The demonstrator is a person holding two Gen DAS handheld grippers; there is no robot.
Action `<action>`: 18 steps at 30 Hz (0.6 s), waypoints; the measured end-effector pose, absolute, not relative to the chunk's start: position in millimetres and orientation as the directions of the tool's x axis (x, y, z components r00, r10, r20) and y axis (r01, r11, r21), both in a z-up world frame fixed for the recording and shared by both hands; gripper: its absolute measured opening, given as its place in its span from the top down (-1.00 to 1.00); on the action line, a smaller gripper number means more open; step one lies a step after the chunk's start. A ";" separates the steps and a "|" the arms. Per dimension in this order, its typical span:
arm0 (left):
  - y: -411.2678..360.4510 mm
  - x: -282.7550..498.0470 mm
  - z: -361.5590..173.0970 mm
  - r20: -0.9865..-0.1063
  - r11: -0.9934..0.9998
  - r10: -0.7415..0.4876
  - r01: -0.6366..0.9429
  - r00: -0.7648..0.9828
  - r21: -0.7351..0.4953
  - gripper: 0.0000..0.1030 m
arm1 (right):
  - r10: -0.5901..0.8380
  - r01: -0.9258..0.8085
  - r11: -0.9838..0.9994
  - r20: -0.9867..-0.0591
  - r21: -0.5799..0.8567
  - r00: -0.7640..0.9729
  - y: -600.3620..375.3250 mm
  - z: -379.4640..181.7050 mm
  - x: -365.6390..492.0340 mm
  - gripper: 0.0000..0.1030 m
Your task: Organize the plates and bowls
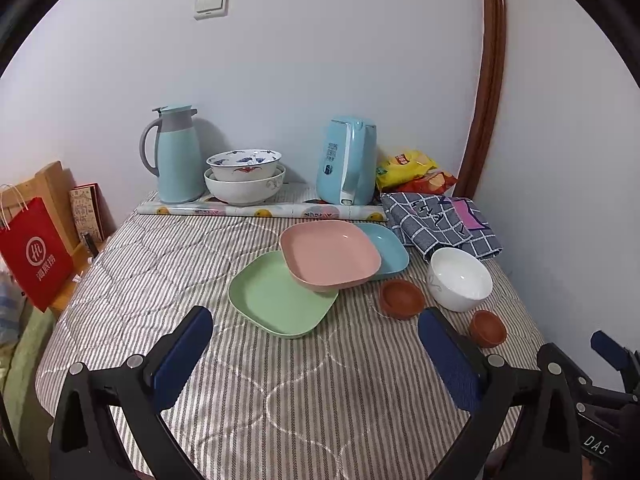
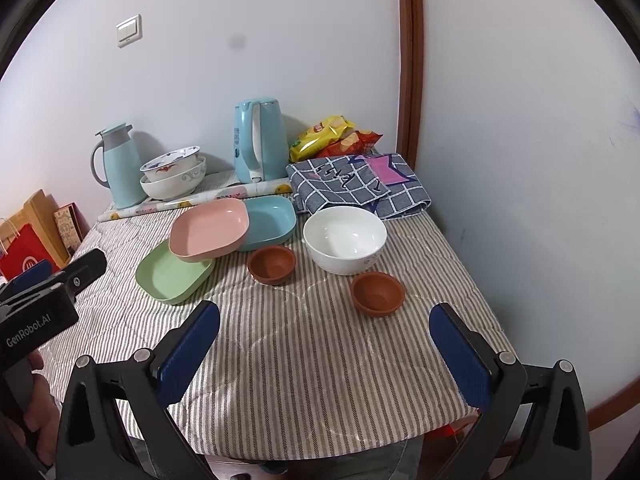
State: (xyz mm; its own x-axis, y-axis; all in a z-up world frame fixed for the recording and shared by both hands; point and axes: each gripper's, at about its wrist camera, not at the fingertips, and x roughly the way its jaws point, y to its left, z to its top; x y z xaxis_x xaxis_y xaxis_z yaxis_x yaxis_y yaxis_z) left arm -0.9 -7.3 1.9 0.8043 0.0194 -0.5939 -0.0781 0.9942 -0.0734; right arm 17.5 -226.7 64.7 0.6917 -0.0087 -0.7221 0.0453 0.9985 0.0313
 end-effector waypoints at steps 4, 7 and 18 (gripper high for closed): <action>-4.6 -1.8 1.7 -0.592 0.994 0.020 -0.082 0.805 -0.078 -1.00 | -0.003 0.042 0.998 -0.727 0.035 0.687 -224.7 61.5 19.3 -1.00; -2.7 -3.1 1.9 -0.592 0.993 0.015 -0.082 0.806 -0.087 -1.00 | -0.006 0.034 0.999 -0.727 0.024 0.686 -220.8 60.7 18.7 -1.00; -4.0 -4.9 4.3 -0.585 0.993 0.013 -0.079 0.811 -0.087 -1.00 | -0.007 0.027 0.999 -0.718 0.017 0.696 -215.3 66.1 14.2 -1.00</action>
State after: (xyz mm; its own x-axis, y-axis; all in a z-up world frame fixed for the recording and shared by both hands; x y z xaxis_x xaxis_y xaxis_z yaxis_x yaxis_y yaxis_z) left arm -4.9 -4.0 4.3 0.8106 0.0134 -0.5854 -0.0789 0.9931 -0.0866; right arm 14.2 -215.3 66.1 0.6963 -0.0068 -0.7177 0.0271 0.9995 0.0168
